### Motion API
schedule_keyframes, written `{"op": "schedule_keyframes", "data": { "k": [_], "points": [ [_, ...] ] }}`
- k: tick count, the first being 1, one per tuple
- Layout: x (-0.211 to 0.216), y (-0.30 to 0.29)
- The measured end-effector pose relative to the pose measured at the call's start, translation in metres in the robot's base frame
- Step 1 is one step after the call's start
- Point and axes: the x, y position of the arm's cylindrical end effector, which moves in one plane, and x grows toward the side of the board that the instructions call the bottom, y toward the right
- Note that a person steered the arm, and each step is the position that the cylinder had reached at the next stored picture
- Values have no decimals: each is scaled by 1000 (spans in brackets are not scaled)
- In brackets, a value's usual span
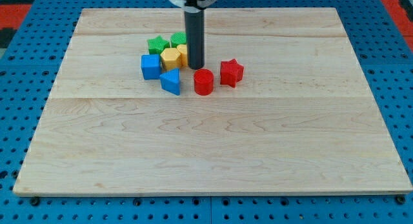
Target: Push the hexagon to the bottom left of the green circle
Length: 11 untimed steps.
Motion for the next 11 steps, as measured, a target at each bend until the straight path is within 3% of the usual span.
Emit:
{"op": "schedule_keyframes", "data": {
  "k": [1,3,4,6,7,8,9,10,11],
  "points": [
    [11,0],
    [-28,-38],
    [-16,-37],
    [8,-104],
    [-30,-109],
    [-35,-51],
    [-29,-48],
    [-15,-116],
    [-67,-130]
  ]
}}
